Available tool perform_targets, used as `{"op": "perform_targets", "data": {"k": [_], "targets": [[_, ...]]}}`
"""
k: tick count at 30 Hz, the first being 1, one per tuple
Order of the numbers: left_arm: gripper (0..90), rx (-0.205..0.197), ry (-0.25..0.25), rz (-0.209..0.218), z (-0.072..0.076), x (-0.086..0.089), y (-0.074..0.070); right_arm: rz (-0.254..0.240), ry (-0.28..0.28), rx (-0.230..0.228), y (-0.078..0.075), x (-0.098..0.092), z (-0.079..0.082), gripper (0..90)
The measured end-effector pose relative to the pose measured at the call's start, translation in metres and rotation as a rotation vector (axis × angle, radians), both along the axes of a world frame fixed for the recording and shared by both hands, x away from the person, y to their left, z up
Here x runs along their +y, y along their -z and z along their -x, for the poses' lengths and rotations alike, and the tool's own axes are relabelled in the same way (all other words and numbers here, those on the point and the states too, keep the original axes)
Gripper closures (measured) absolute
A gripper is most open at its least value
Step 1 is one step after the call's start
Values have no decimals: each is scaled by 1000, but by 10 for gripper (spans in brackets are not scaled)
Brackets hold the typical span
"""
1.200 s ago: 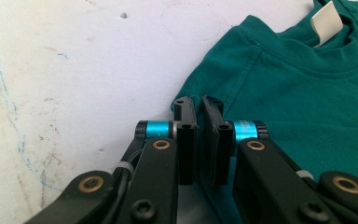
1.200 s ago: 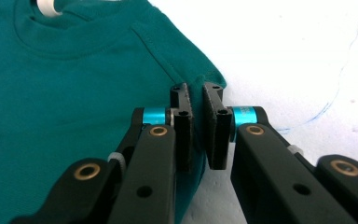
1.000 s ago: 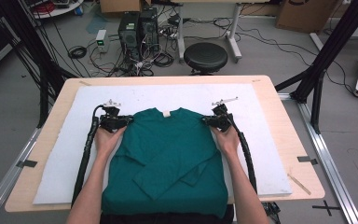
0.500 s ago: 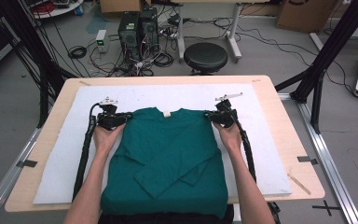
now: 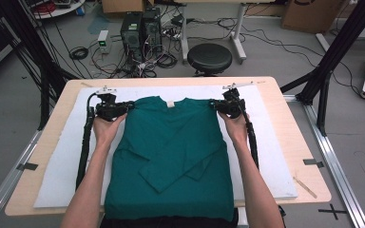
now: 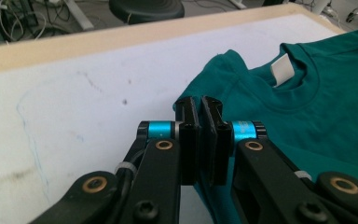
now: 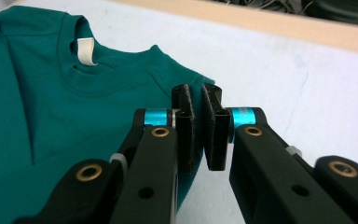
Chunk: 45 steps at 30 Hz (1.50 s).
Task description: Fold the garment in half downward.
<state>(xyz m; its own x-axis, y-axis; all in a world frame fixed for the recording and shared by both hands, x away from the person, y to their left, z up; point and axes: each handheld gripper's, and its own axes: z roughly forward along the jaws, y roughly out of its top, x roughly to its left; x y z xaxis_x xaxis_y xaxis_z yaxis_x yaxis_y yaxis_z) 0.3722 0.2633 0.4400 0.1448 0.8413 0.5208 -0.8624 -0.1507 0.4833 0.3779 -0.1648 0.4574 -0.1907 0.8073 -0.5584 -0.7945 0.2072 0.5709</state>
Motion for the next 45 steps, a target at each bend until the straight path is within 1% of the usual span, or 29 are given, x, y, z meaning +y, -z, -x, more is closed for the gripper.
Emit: {"op": "perform_targets", "data": {"k": [2,4,7,9,11,12,14,17,19,22,23,25,26,28,30,32,34,35,36,37,39,42,45], "targets": [[856,-29,4,3,8,-1,-2,-2,-1,-12,-2,0,7,856],[856,-39,5,3,15,-2,-3,-11,-14,-31,-3,-1,13,856],[857,-63,22,-10,24,-2,-4,-18,-35,-48,-3,-4,22,856],[857,-94,31,-33,30,-4,-3,-17,-49,-49,-4,-6,28,856],[856,-117,31,-33,35,-5,-3,-18,-56,-72,-3,-6,33,856],[856,-131,40,-38,36,-5,-3,-19,-57,-85,-2,-7,35,855],[856,-135,70,-40,38,-4,-2,-21,-60,-92,0,-8,37,855],[856,-145,73,-46,39,-3,-1,-22,-66,-101,0,-11,39,855],[857,-171,74,-50,41,-2,1,-24,-78,-103,1,-14,40,855],[856,-232,86,-68,47,-2,5,-22,-85,-127,3,-16,42,855],[856,-246,84,-66,48,-2,6,-22,-90,-134,3,-17,43,855],[856,-259,102,-68,51,-1,7,-21,-101,-145,4,-18,45,855],[856,-258,119,-70,52,0,7,-24,-101,-151,5,-19,46,855],[856,-266,126,-71,54,0,7,-22,-105,-158,5,-20,48,855],[856,-280,123,-77,55,0,8,-24,-109,-167,6,-22,51,855],[856,-277,111,-77,55,-1,8,-20,-105,-171,8,-23,53,854],[856,-281,116,-81,55,-2,9,-16,-103,-177,10,-23,54,854],[856,-283,108,-82,56,-3,10,-15,-98,-181,11,-22,55,854],[856,-279,104,-80,56,-3,11,-15,-90,-186,11,-22,55,853],[856,-266,103,-83,55,-3,10,-13,-81,-187,11,-21,55,853],[855,-248,89,-85,53,-2,10,-6,-69,-182,12,-21,54,852],[854,-225,70,-92,48,-1,10,0,-64,-159,12,-22,47,851],[853,-190,41,-101,42,-2,11,17,-62,-113,10,-23,40,850]]}}
